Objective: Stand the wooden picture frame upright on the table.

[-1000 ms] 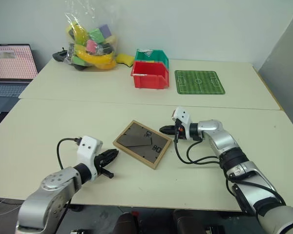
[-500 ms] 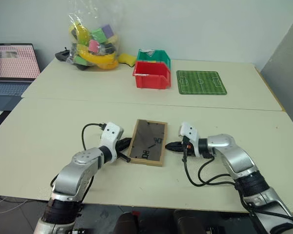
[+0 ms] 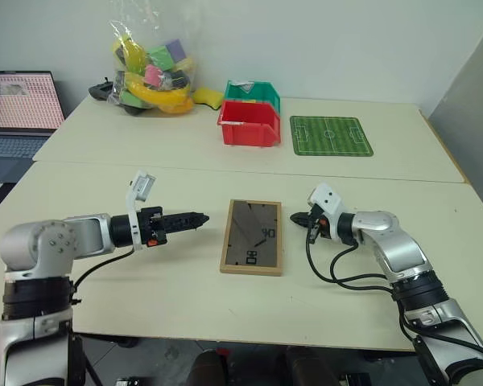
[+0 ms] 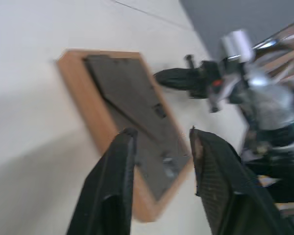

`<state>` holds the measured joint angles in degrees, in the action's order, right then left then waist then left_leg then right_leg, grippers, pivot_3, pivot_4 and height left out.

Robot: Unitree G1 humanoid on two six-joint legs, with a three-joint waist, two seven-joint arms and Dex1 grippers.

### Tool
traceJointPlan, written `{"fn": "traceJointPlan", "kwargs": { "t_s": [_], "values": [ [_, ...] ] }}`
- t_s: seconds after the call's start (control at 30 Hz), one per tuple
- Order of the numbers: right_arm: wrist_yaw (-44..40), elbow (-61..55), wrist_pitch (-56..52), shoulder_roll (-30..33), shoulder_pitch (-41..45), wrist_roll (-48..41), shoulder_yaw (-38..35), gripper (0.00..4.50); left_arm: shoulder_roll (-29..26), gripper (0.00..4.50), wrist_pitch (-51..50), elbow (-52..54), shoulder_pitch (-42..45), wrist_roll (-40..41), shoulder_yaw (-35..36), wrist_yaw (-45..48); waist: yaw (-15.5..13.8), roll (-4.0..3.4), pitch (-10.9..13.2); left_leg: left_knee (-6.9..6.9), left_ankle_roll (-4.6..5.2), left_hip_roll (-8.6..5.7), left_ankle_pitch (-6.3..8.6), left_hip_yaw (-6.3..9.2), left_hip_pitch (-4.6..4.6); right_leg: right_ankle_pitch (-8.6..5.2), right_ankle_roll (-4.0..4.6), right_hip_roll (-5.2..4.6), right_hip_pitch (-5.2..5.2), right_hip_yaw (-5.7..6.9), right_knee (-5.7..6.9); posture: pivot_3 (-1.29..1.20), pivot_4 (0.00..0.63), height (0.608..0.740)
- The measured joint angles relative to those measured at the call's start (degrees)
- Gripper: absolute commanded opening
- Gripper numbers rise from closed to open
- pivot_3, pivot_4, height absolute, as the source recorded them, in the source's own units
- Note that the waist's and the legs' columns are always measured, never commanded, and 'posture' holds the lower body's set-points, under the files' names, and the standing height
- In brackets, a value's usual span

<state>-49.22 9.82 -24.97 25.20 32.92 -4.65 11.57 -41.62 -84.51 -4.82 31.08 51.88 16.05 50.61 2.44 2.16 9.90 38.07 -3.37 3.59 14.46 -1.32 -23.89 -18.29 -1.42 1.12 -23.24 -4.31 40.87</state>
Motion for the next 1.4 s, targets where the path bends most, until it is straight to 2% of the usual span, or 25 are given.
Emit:
{"fn": "traceJointPlan", "kwargs": {
  "t_s": [0.13, 0.3, 0.5, 0.67, 0.8, 0.97, 1.27, 1.33, 1.4],
  "values": [
    [-0.3, -2.8, -0.4, 0.2, -1.8, -0.1, 0.0, 0.00, 0.5, 3.43, -4.6, -2.8, -1.4, 0.1, -2.2, 0.1, -0.1, 0.00, 0.0, 0.01, -0.04, 0.01, -0.02, 0.18, -0.03, -0.01, 0.03, -0.11, 0.00, 0.16, 0.07, 0.00, 0.150, 0.740],
    [-0.1, -8.0, -2.9, 0.1, -5.6, -0.7, 0.9, 0.00, 1.7, 4.49, -3.6, -2.8, -3.1, -0.2, -5.0, 0.8, 0.0, -0.03, 0.0, 0.02, -0.06, 0.00, -0.05, 0.26, 0.03, -0.02, 0.05, -0.14, 0.04, 0.19, 0.16, 0.00, 0.150, 0.740],
    [2.8, -11.5, -5.9, -3.2, -8.6, -1.0, 3.1, 0.00, 6.3, 4.49, 2.7, -4.8, -4.1, -2.8, -9.2, 1.3, -0.1, -0.11, -0.1, 0.02, -0.07, -0.03, -0.06, 0.29, 0.03, -0.02, 0.05, -0.14, 0.07, 0.20, 0.15, 0.00, 0.150, 0.740],
    [5.2, -9.3, -5.8, -6.2, -6.7, 0.3, 4.9, 0.00, 11.4, 4.49, 7.7, -6.6, -3.6, -4.5, -10.6, 1.4, -0.7, -0.44, -0.4, 0.06, 0.03, -0.17, -0.11, 0.26, 0.06, -0.02, 0.05, -0.16, 0.18, 0.21, 0.15, 0.00, 0.150, 0.740],
    [5.5, -8.1, -5.4, -6.2, -5.4, 0.9, 5.5, 0.00, 12.8, 4.49, 8.8, -7.0, -3.1, -4.6, -11.0, 1.4, -1.1, -0.45, -0.4, 0.09, 0.03, -0.21, -0.11, 0.30, 0.02, -0.02, 0.04, -0.23, 0.23, 0.25, 0.06, 0.00, 0.150, 0.740],
    [5.9, -8.1, -4.5, -5.3, -5.8, 1.1, 5.2, 0.00, 12.6, 3.62, 8.4, -6.8, -3.6, -4.5, -10.6, 1.1, -0.8, -0.45, -0.4, 0.08, 0.03, -0.18, -0.11, 0.35, 0.02, -0.02, 0.04, -0.19, 0.23, 0.28, 0.07, 0.00, 0.150, 0.740],
    [8.0, -8.3, -3.4, -3.6, -6.9, 1.0, 1.5, 0.00, 11.9, 1.48, 3.5, -2.8, -6.4, -2.1, -7.0, -1.5, -0.5, -0.43, -0.4, 0.02, 0.04, -0.12, -0.11, 0.36, 0.00, -0.02, 0.04, -0.15, 0.14, 0.26, 0.08, 0.00, 0.150, 0.740],
    [7.9, -8.4, -4.0, -3.3, -6.6, 0.0, 0.2, 0.00, 12.2, 1.27, 3.5, -1.9, -6.2, -1.5, -5.9, -2.5, -0.5, -0.43, -0.4, 0.01, 0.04, -0.12, -0.11, 0.35, 0.00, -0.02, 0.04, -0.14, 0.14, 0.25, 0.08, 0.00, 0.150, 0.740],
    [7.1, -10.0, -5.8, -3.2, -5.9, -2.0, -1.0, 0.00, 12.8, 1.27, 4.0, -1.8, -5.6, -1.5, -5.2, -3.2, -0.5, -0.42, -0.3, 0.01, 0.03, -0.12, -0.11, 0.36, -0.02, -0.02, 0.04, -0.13, 0.12, 0.26, 0.08, 0.00, 0.150, 0.740]
  ]
}}
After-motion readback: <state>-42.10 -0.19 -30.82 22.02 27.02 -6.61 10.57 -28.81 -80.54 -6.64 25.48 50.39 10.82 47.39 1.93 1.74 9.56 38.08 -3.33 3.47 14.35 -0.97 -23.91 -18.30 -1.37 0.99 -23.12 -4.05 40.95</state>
